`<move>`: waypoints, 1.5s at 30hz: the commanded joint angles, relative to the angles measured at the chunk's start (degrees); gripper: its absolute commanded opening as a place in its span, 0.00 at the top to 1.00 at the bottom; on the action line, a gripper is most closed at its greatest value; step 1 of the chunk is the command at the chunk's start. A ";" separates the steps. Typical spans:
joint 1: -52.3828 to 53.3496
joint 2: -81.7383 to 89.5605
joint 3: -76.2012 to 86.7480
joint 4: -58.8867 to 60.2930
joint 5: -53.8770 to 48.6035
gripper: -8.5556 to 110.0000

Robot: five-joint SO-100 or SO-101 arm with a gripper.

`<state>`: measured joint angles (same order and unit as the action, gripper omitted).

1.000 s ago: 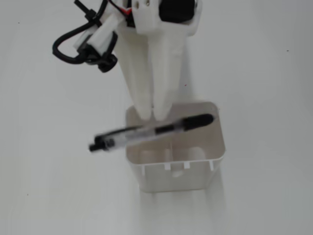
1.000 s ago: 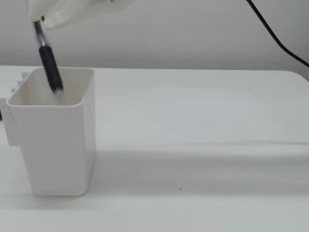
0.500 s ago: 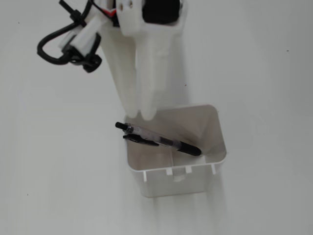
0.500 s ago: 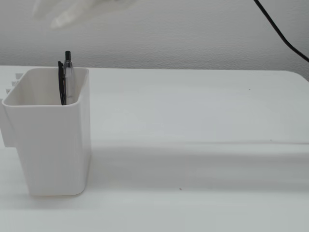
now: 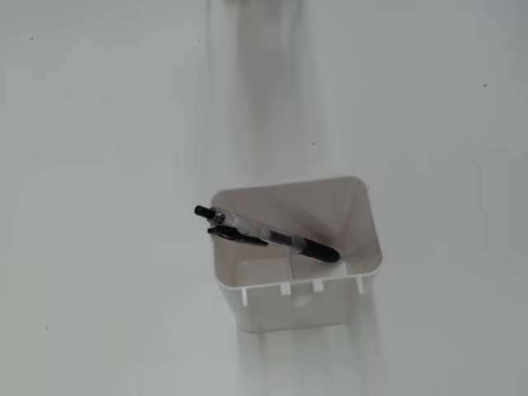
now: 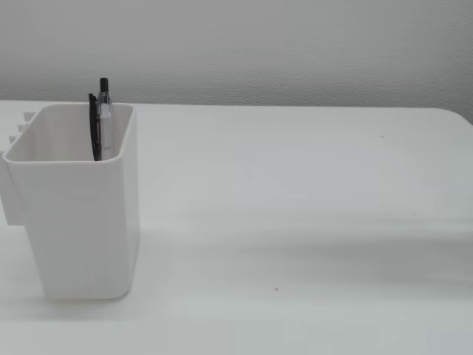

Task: Pick up the pen and put it in the pen holder.

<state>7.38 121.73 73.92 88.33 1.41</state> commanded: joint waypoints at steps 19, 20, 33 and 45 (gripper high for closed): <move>0.35 68.64 96.42 -26.54 7.03 0.88; 0.35 71.72 100.28 -26.19 7.03 0.88; 0.00 73.04 103.89 -25.49 7.47 0.93; 0.18 73.04 103.89 -25.58 7.82 0.93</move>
